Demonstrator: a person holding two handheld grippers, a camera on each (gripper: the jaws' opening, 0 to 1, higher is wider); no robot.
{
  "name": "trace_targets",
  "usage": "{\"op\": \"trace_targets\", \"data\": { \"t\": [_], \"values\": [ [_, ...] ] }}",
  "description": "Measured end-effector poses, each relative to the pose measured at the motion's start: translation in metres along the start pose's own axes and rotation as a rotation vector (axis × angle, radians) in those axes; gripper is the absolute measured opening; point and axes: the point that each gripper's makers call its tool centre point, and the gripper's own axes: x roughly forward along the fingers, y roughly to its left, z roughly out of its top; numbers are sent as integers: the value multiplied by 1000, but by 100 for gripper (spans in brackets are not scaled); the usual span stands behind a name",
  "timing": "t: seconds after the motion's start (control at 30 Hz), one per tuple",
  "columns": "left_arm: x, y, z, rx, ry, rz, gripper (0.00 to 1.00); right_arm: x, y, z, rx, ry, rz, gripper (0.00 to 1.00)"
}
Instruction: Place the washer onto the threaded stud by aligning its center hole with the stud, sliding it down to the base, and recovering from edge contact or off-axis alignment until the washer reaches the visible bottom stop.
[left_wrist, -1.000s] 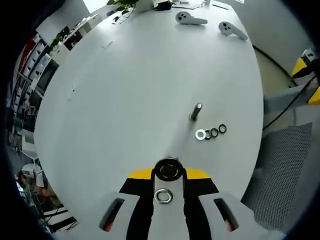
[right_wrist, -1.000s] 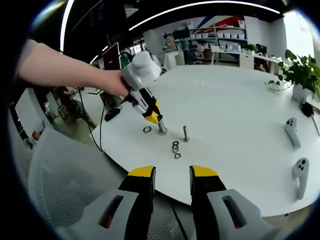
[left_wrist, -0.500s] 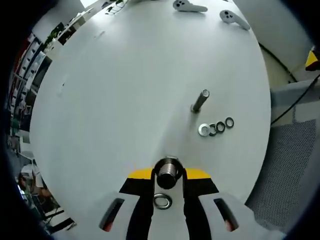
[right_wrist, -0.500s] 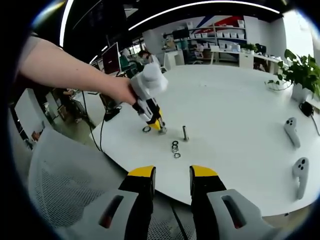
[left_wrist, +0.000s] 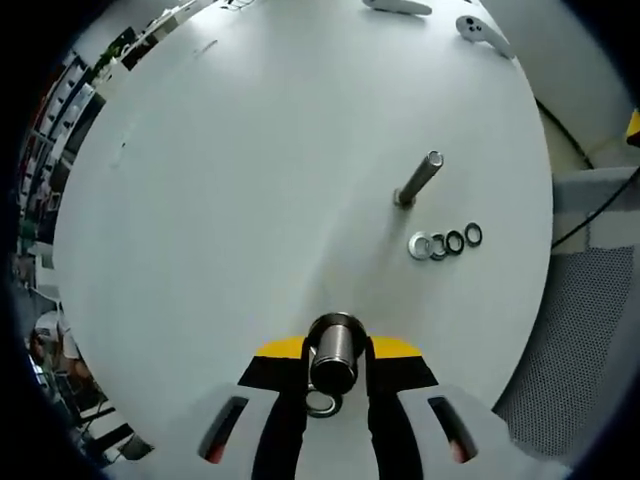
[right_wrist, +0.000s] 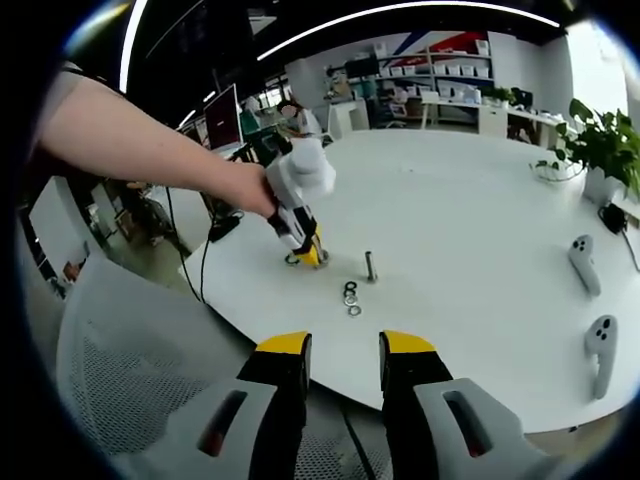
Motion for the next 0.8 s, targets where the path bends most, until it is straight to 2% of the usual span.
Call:
{"op": "trace_targets", "data": {
  "t": [0.17, 0.3, 0.37, 0.43, 0.6, 0.8],
  "values": [
    [2, 0, -1, 16, 11, 13, 20, 0, 1, -1, -7, 8, 4, 29],
    [2, -1, -1, 7, -3, 17, 22, 0, 2, -1, -8, 6, 7, 29],
    [3, -4, -2, -16, -9, -2, 27, 0, 2, 0, -7, 1, 10, 29],
    [1, -4, 1, -44, -29, -5, 28, 1, 3, -2, -11, 11, 13, 30],
    [-8, 3, -1, -52, -67, 31, 28, 0, 3, -1, -10, 6, 13, 30],
    [-25, 13, -16, -137, -121, 46, 29, 0, 5, -2, -19, 13, 18, 30]
  ]
}}
